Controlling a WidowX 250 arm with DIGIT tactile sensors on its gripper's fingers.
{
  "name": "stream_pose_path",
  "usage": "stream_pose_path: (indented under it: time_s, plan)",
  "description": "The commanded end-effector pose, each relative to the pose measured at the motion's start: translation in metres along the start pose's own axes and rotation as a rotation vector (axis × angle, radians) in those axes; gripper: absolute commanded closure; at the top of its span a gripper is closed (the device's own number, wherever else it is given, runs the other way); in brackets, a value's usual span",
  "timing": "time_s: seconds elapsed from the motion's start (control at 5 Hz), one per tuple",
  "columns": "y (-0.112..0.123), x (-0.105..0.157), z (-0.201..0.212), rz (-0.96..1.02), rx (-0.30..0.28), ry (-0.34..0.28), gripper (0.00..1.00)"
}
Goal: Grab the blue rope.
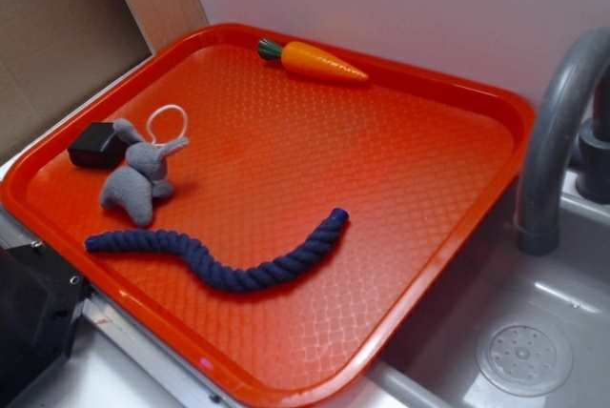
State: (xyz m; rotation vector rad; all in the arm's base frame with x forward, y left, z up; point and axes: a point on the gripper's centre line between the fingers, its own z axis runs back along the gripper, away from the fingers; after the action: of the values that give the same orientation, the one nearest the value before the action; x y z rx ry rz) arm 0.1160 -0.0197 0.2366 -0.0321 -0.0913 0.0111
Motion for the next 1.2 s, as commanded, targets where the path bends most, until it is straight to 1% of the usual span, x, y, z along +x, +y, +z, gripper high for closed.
stream_pose_path:
  time_s: [0.0,0.2,0.4,0.6,0.8,1.0]
  plan:
    - [0.0,0.0,0.0,0.0,0.0,0.0,0.0]
    - [-0.014,0.014,-0.017,-0.217,-0.025,-0.02,0.0]
    - [-0.036,0.018,-0.029,-0.448,-0.014,-0.061,0.0]
    - [-0.057,0.024,-0.048,-0.661,-0.04,-0.067,0.0]
    - [-0.074,0.029,-0.075,-0.768,-0.029,-0.032,0.0]
    - [-0.082,0.03,-0.096,-0.839,-0.042,0.001,0.0]
